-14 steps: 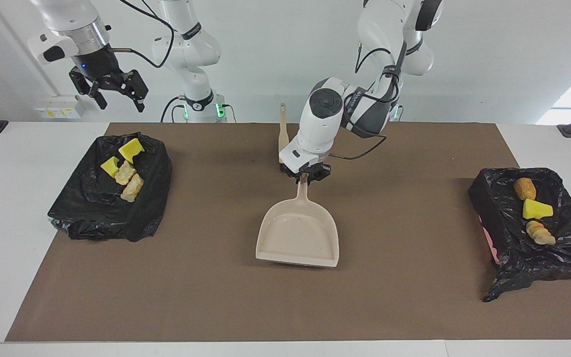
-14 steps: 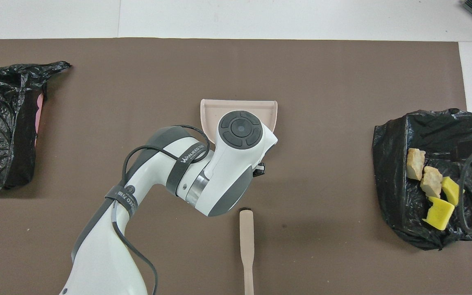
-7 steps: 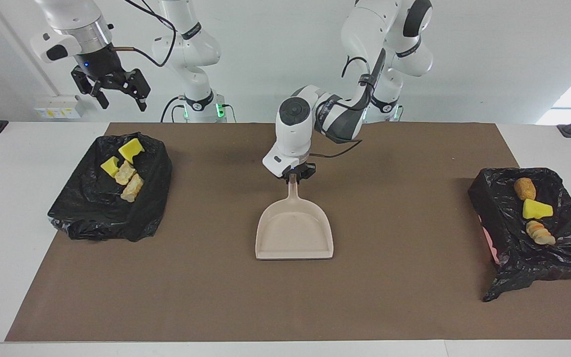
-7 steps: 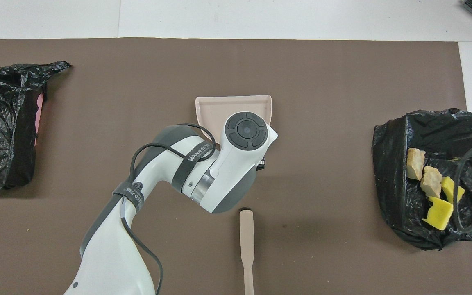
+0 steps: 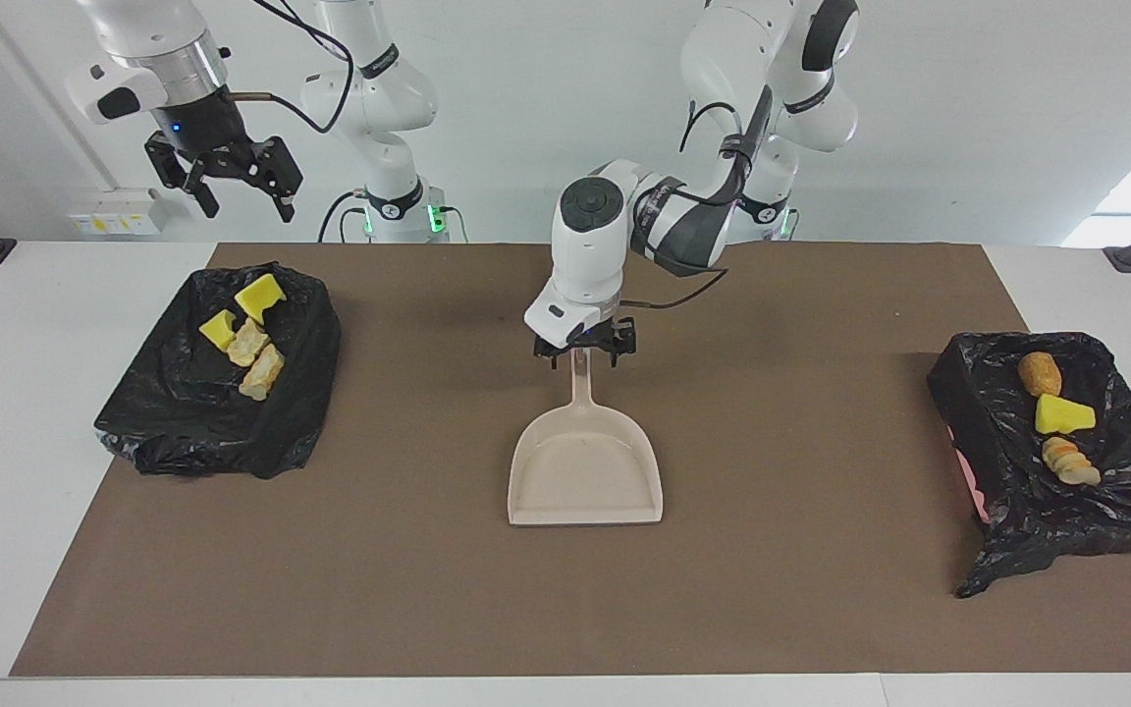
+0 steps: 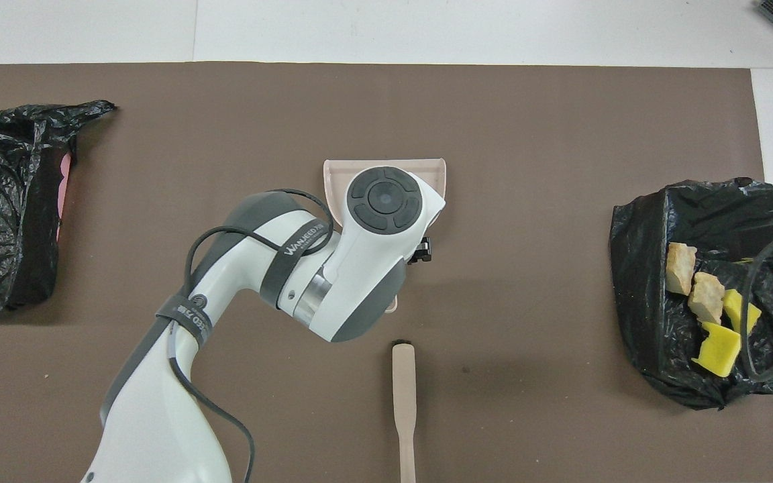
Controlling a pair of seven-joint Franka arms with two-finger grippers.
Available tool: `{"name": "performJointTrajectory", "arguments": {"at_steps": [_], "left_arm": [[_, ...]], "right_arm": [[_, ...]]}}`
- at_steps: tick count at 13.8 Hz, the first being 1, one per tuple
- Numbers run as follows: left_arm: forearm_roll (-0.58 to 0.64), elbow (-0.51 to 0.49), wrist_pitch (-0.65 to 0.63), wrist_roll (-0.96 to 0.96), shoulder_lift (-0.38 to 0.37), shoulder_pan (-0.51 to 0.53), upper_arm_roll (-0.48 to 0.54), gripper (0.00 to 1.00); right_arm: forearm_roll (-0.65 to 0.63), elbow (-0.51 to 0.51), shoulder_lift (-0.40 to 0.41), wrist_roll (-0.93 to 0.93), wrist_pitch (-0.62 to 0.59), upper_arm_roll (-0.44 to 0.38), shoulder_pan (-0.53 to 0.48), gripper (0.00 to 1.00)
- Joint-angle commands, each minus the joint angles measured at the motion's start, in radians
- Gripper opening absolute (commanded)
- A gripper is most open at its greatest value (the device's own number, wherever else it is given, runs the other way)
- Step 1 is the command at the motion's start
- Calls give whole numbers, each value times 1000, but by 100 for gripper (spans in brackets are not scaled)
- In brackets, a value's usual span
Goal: Sweep and dump trash in bin
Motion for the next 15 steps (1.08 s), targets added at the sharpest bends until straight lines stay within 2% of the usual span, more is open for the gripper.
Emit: {"name": "performJointTrajectory", "arguments": {"at_steps": [1,3,8,15], "left_arm": [[19,-11,-22,63,-54,58,4,100],[15,-12,-29,121,-84,140,11,100],[5,-11,-107,428,-170,341,10,100],[5,-25,-197,701,-288,545,14,100]], "right_arm": [[-5,-33,-11,16,54,7,-3,100],[-5,-36,-13,30,54,15,-1,100],[-3,-36,-11,32,53,15,-3,100],[-3,-36,-8,32,62,15,-9,100]]}}
